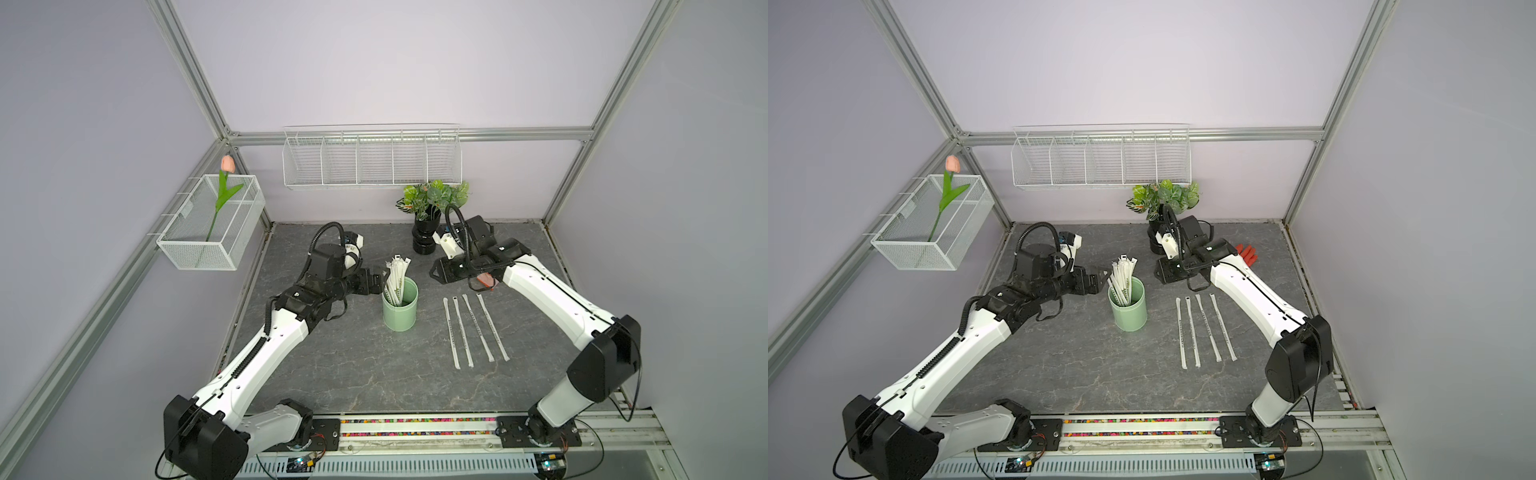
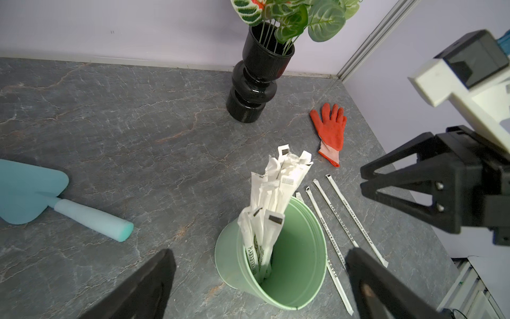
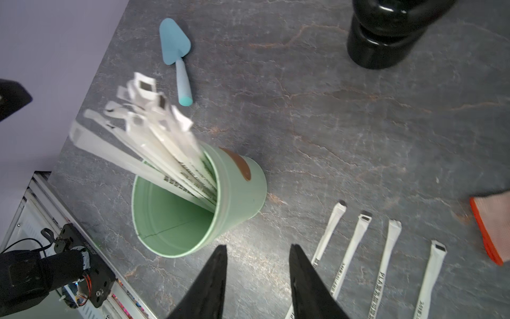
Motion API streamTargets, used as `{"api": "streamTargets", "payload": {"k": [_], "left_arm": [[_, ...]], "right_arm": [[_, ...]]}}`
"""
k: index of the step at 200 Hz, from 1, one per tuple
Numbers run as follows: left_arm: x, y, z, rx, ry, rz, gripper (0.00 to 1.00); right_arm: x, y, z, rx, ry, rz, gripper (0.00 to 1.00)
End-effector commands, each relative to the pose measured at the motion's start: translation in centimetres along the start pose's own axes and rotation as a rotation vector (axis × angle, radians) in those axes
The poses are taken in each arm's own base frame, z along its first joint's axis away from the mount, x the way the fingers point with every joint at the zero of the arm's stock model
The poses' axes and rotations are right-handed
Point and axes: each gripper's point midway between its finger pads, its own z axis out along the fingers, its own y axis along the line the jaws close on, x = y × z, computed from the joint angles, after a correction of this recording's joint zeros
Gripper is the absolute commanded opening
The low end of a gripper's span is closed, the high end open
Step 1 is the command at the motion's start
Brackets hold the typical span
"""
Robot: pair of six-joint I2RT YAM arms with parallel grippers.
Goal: Take the straws out of the storage container
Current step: Pick up the straw from the container.
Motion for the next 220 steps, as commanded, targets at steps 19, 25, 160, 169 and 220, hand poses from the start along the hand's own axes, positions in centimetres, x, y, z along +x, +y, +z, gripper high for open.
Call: {"api": "streamTargets", "payload": {"k": [19,25,160,169,220], "left_arm": [[-1.1,0.8,-1.7,-0.064,-0.081,0.015,1.0],[-1.2,0.9,-1.8,-0.073,-0.09,0.013,1.0],[-2.6,3.1,-5.2,-0.21,-0.234,-0.021,1.0],[-2.5,3.1,-5.1,-0.207,-0.231,-0.023,1.0],[-2.5,2.8,-4.8,-0.192,-0.223,-0.018,1.0]], "right_arm": [[-0.9,4.0,1.1,-0.02,-0.069,-0.126,0.36],[-1.0,4.6,1.3,-0.031,-0.068,-0.136,0.35],[-0.5,9.9,6.3,-0.093,0.026,-0.232,0.3],[-0.6,9.9,6.5,-0.09,0.031,-0.23,0.29],[-0.8,9.5,7.6,-0.065,0.052,-0.226,0.24]]}}
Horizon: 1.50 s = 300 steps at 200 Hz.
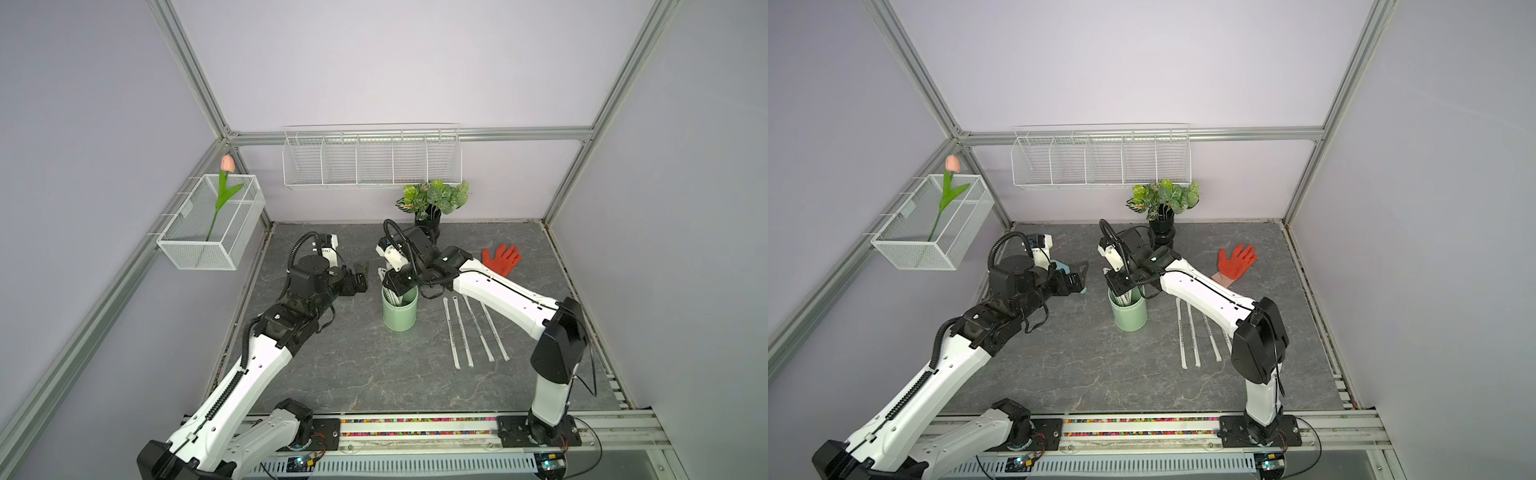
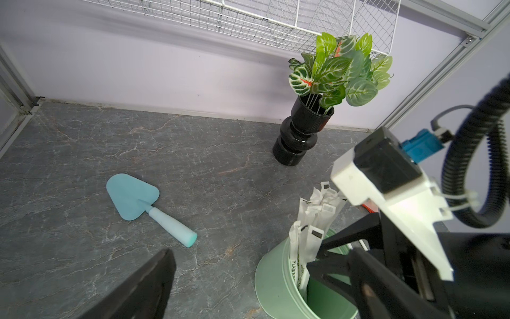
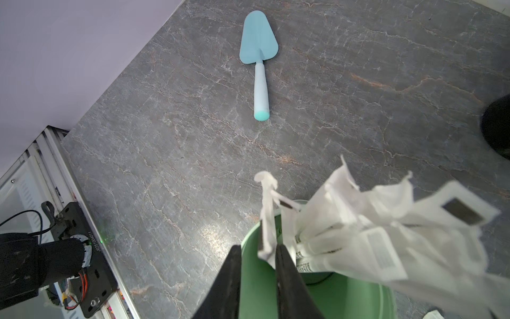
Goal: Take the straws out of the storage container
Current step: Pick up the straw from the container.
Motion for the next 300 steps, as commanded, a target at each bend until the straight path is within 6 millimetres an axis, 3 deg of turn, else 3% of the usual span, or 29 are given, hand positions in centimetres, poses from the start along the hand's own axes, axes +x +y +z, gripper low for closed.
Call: {"api": "streamTargets", "payload": {"k": [1,49,136,300], "left_arm": [[0.1,-0.2,0.1,0.009,-0.002,-0.012,1.0],[0.2,-0.4,0.2,0.019,0.003,-0.011,1.0],[0.2,-0.6,0.3,0.032,0.007,-0.01,1.0],[0.6,-1.1,0.8,0.057,0.029,-0.012,1.0]], "right_arm": [[0.5,-0.3,0.5,0.018,0.035,-0.009,0.24],[0.8,-0.6,1.0,0.032,0.051,-0.006,0.18],[0.6,-0.5,-0.2,0.04,0.042,-0.012,0.1],[-0.4,-0.2,-5.3,0.069,-0.017,-0.044,0.09]]}}
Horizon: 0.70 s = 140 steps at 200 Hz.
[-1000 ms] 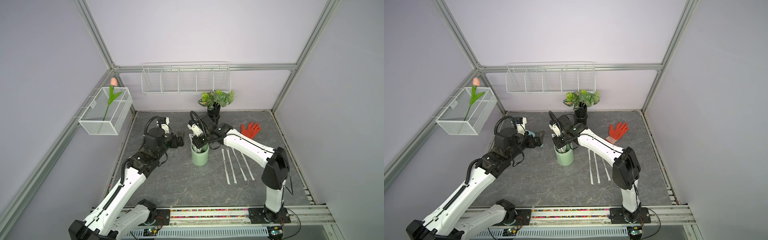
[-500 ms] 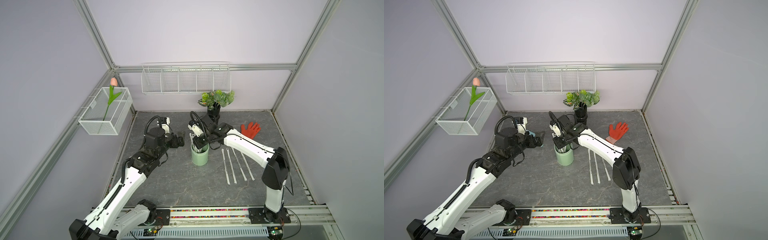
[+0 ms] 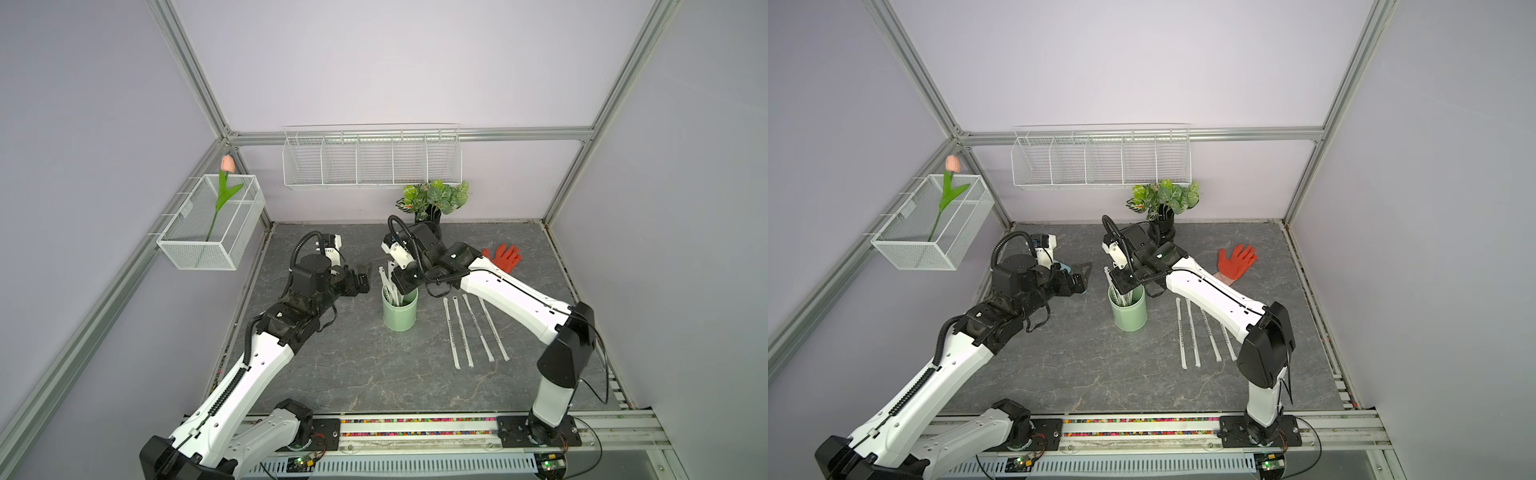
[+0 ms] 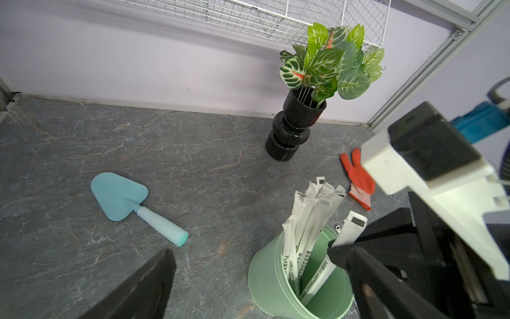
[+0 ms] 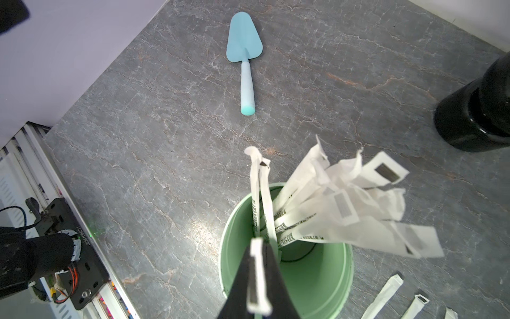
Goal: Take the straws out of the storage container
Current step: Pick up the straw from the container.
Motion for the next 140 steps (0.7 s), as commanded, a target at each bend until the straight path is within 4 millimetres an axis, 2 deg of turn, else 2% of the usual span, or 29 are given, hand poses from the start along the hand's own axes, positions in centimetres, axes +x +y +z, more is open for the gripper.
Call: {"api": "streamTargets", "payload": {"k": [1,65,140], "left_arm": [[0.0,-0.5,0.2,0.021,-0.001,-0.012,1.0],[0.1,-0.7,0.3,0.032,0.008,-0.01,1.0],[0.3,-0.9,0.6,0.044,0.02,-0.01,1.0]], "right_arm": [[-0.3,0.3,-2.0,0.003,-0.015,-0.019,0.09],[-1.0,-0.1,-3.7,0.023,-0.047,-0.031,0.09],[-3.1,-0.4,-8.8,0.0,-0.151,-0.02,0.09]]}}
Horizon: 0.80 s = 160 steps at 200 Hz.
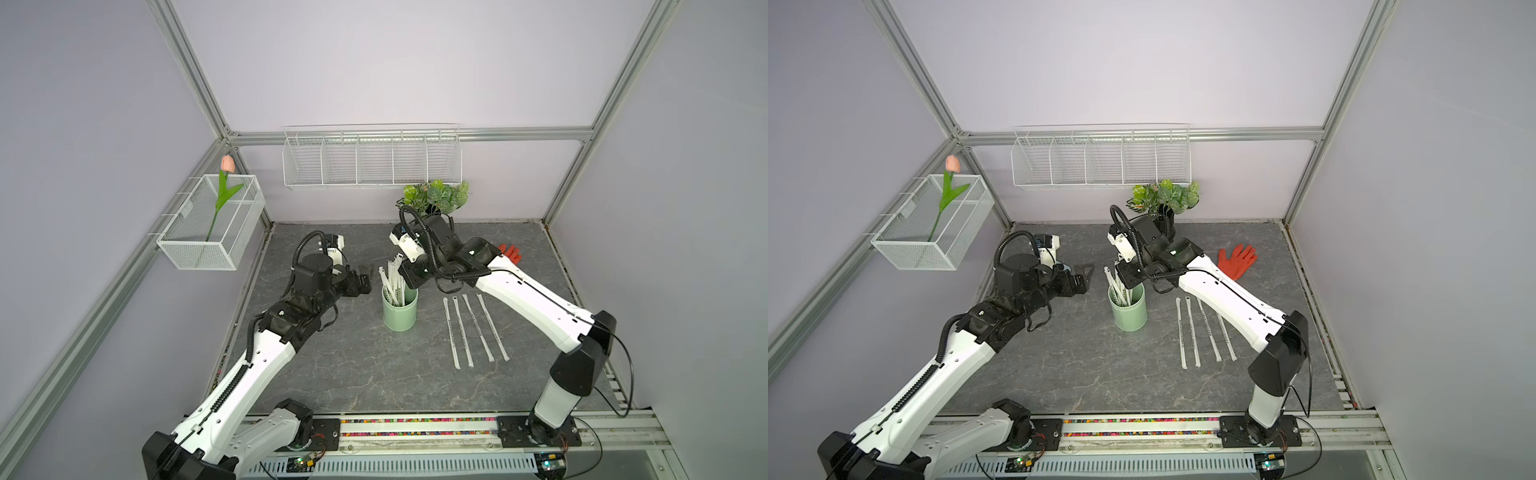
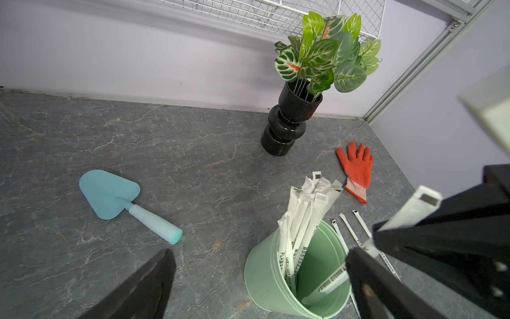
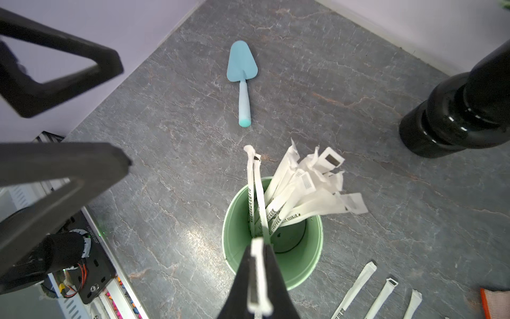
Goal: Take the straws out of the storage container
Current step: Pick up the straw from the container.
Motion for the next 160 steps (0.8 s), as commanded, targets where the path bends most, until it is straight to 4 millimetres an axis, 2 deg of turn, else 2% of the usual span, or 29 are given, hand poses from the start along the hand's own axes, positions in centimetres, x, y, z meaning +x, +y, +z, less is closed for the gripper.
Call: {"api": "streamTargets", "payload": {"k": [1,89,160], "left_arm": [[-0.3,-0.6,0.1,0.024,-0.006,-0.011,1.0],[-0.1,-0.7,0.3,0.033,0.001,-0.01,1.0],[0.1,-0.9,0.5,0.045,0.011,-0.014,1.0]], "right_arm": [[-1.4,0.2,-3.4,-0.02,-0.06,-0.011,0.09],[-2.8,-1.2,-7.6,-0.029,-0.144,0.025,0.09],[-3.9,-1.8,-13.5,-0.111,-0.255,0.086,0.09]]}}
